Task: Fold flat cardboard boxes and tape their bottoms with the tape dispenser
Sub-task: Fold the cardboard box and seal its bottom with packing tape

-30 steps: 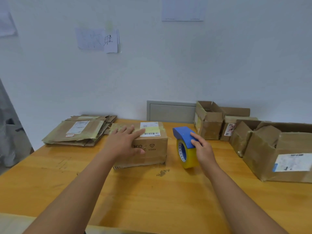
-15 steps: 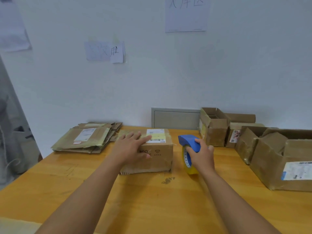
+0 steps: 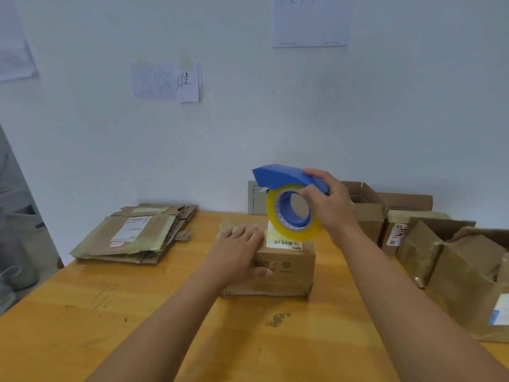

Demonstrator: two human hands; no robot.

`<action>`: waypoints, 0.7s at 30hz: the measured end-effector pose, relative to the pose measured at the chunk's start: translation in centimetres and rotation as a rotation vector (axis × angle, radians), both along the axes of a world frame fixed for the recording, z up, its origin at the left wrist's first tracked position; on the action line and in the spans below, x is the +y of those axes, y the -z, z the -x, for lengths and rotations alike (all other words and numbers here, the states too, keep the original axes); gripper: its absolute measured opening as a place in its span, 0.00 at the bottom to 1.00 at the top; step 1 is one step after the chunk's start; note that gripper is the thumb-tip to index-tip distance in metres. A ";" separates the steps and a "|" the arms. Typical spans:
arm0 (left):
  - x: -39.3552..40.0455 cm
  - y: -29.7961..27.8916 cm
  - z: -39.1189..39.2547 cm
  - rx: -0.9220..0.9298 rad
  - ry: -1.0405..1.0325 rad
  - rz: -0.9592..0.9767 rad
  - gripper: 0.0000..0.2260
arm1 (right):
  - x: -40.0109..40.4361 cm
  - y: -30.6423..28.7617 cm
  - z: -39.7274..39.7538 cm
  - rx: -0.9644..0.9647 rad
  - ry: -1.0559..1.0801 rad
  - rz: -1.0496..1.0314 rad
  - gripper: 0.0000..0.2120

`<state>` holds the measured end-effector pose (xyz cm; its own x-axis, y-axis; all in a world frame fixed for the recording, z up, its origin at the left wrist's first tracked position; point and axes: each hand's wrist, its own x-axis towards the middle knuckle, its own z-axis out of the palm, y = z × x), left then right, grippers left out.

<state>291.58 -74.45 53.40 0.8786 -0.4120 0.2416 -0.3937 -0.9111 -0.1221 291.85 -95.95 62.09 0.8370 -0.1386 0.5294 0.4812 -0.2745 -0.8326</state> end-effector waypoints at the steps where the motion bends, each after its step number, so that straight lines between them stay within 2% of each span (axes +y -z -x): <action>1: 0.3 0.1 0.0 0.000 -0.004 0.000 0.38 | 0.4 0.4 -0.4 0.005 -0.018 0.022 0.14; 6: 1.7 0.7 0.4 0.016 -0.099 0.016 0.38 | 0.4 2.2 -1.2 0.035 -0.120 0.080 0.15; 9: 1.5 0.7 0.6 0.012 -0.134 0.040 0.43 | -0.2 1.8 -1.3 0.104 -0.176 0.126 0.16; 14: 1.3 -0.5 0.6 0.155 -0.166 0.121 0.46 | -0.4 2.0 -1.7 0.191 -0.189 0.081 0.16; 16: 1.6 -1.7 0.5 0.249 -0.161 0.352 0.39 | -0.2 2.4 -1.9 0.183 -0.167 0.024 0.16; 19: 2.5 -3.1 -0.3 0.309 -0.157 0.872 0.24 | -0.3 2.5 -1.9 0.131 -0.169 -0.044 0.17; 21: 2.9 -4.0 -0.8 0.356 -0.179 1.068 0.22 | -0.4 2.1 -1.8 0.095 -0.193 -0.086 0.18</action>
